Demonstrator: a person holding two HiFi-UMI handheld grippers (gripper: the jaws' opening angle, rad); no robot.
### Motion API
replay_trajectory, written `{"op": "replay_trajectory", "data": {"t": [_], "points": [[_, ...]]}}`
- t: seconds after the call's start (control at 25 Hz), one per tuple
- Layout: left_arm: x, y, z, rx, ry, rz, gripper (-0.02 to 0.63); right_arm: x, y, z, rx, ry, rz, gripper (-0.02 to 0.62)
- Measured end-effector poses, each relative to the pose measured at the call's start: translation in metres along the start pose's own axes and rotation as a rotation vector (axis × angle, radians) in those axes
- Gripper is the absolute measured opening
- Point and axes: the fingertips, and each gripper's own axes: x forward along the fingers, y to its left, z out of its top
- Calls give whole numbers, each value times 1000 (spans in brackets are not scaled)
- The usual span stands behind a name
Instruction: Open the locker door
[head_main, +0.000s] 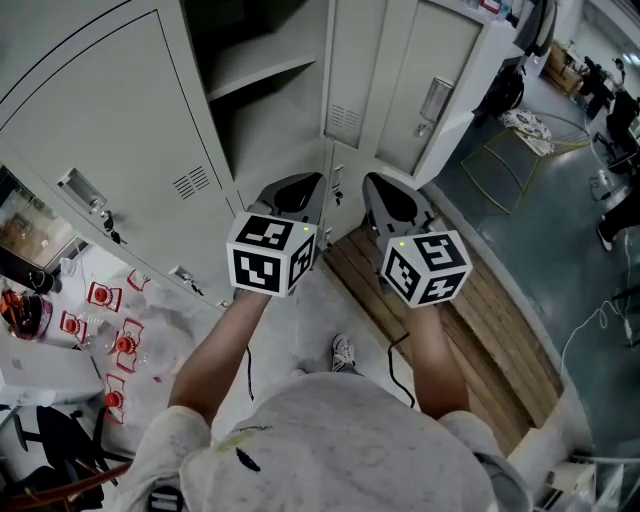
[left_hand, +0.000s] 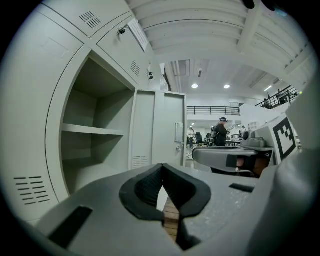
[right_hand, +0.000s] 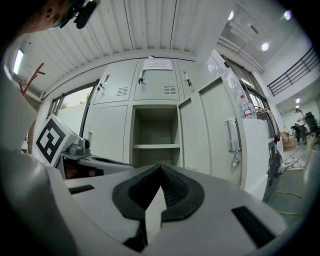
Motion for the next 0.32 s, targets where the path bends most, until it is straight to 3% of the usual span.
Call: {"op": "replay_trajectory", "data": {"t": [0.32], "points": [[-3, -3, 2, 3, -8, -8, 6, -4, 5, 0, -4, -1, -5, 3]]}}
